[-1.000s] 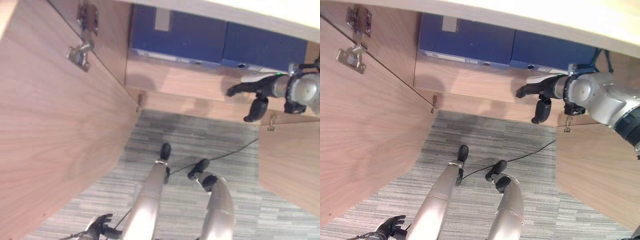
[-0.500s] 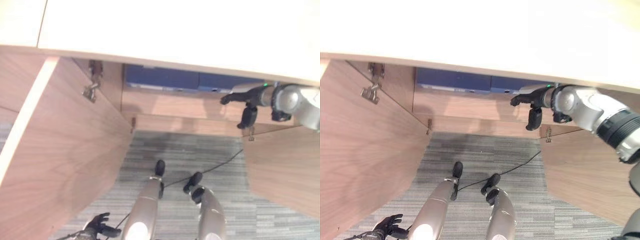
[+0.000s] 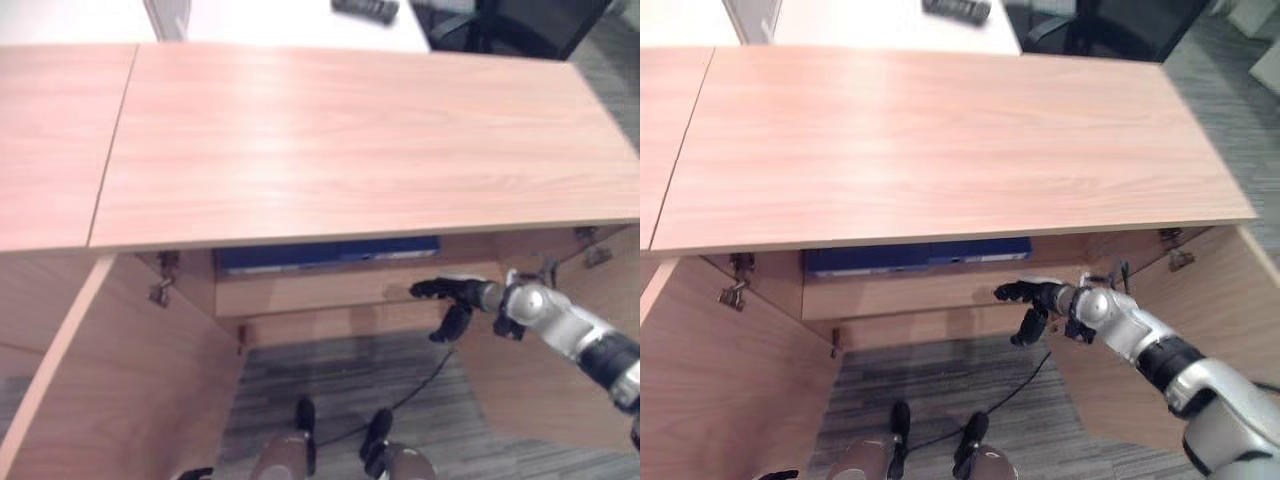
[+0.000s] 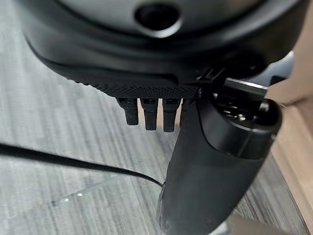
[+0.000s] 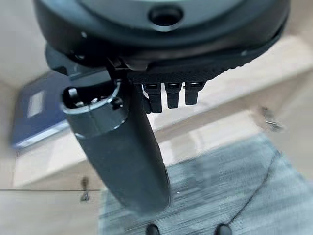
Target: Put the empty folder in the office cabinet
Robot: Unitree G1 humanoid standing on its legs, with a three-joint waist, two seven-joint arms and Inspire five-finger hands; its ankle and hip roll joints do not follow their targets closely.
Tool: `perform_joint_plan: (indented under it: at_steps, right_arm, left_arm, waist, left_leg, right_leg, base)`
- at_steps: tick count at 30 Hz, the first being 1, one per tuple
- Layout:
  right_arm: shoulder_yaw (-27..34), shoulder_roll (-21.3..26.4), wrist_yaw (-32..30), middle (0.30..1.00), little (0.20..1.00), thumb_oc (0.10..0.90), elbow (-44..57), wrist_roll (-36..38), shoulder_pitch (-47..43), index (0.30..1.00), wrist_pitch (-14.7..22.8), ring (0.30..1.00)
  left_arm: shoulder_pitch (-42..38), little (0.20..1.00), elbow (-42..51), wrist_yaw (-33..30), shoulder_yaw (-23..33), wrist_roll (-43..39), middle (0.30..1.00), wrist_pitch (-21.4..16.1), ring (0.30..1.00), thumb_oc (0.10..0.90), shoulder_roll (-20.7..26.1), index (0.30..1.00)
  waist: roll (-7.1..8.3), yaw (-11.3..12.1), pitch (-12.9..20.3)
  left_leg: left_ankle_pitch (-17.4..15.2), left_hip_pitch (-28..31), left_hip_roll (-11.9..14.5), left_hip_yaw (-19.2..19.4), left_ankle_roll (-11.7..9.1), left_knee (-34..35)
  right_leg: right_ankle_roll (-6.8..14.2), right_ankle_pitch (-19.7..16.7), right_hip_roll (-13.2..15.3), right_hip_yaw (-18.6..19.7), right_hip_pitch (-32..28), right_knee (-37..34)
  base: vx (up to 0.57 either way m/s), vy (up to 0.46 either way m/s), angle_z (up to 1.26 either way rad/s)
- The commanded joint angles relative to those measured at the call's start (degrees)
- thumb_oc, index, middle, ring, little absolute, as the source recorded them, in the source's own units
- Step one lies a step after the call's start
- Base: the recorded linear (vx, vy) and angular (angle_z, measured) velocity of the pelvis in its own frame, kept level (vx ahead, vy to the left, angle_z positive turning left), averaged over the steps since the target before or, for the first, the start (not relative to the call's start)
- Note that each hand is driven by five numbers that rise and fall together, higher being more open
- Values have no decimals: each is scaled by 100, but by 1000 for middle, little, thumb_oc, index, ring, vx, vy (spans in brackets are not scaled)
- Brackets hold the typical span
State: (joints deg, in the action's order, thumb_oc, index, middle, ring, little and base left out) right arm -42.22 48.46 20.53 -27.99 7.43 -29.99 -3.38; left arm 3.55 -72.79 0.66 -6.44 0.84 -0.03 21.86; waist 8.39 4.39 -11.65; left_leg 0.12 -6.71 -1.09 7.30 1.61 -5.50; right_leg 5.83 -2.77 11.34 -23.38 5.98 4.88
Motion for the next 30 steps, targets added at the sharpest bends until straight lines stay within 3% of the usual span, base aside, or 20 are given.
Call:
perform_joint_plan:
  at_steps: [1,4,6,8,9,13,18,23,28,30]
  right_arm:
    - [269,-7,-240,900,900,800,-242,100,-143,900,129,900]
    - [1033,-564,-446,900,900,800,-568,177,905,900,167,900]
    - [1185,-657,-466,900,900,800,-609,190,1154,900,173,900]
    - [1690,-855,-621,900,900,800,-822,244,1807,900,200,900]
    - [2256,-971,-848,900,900,800,-1033,247,2357,900,218,900]
    - [3140,-1175,-1150,900,900,800,-1254,426,3130,900,241,900]
    - [3664,-1651,-1495,900,900,800,-1588,844,3468,900,294,900]
    - [4022,-1822,-1678,900,900,800,-1973,1136,3640,900,298,900]
    - [4328,-1685,-1853,900,900,800,-2362,1230,3607,900,299,900]
    - [4536,-1373,-1975,900,900,800,-2599,1225,3439,900,303,900]
  left_arm:
    - [291,900,-363,31,66,237,900,96,900,800,7,900]
    - [283,900,-499,49,148,404,900,153,900,800,-109,900]
    - [285,900,-510,59,159,440,900,159,900,800,-125,900]
    - [271,900,-514,78,193,492,900,175,900,800,-193,900]
    - [232,900,-505,77,182,528,900,180,900,800,-240,900]
    - [208,900,-502,79,132,662,900,210,900,800,-302,900]
    - [155,900,-598,73,82,645,900,233,900,800,-437,900]
    - [127,900,-735,102,14,700,900,253,900,800,-508,900]
    - [70,900,-775,52,64,661,900,254,900,800,-478,900]
    - [40,900,-774,52,11,634,900,242,900,800,-472,900]
  waist:
    - [47,73,315]
    - [33,-32,653]
    - [26,-48,727]
    - [-29,-133,920]
    - [-81,-269,1069]
    - [-160,-481,1223]
    - [-204,-624,1286]
    - [-232,-820,1291]
    - [-228,-980,1314]
    - [-233,-1066,1316]
  left_leg:
    - [-96,-95,396,94,-287,137]
    - [-6,288,444,239,-319,534]
    - [-8,360,445,274,-322,586]
    - [-49,534,431,338,-318,670]
    - [-107,657,395,426,-310,696]
    - [-181,811,376,507,-299,717]
    - [-224,928,420,657,-310,714]
    - [-273,1029,493,898,-325,674]
    - [-371,1161,568,1200,-328,629]
    - [-436,1218,588,1349,-325,575]
  right_leg:
    - [159,-21,-24,-30,169,35]
    - [197,2,-196,45,-81,-185]
    - [201,8,-228,64,-135,-238]
    - [220,23,-280,113,-273,-337]
    - [233,25,-304,187,-366,-408]
    - [212,32,-374,354,-470,-501]
    - [182,56,-471,550,-508,-545]
    - [157,57,-602,802,-468,-554]
    - [172,-7,-704,1042,-438,-615]
    - [184,-39,-743,1169,-429,-653]
  base:
    - [94,4,-28]
    - [75,5,-25]
    - [73,22,-25]
    - [94,64,-23]
    - [69,73,-24]
    - [63,16,-32]
    - [26,-39,-19]
    - [6,-79,-24]
    - [1,-65,-41]
    - [5,-58,-62]
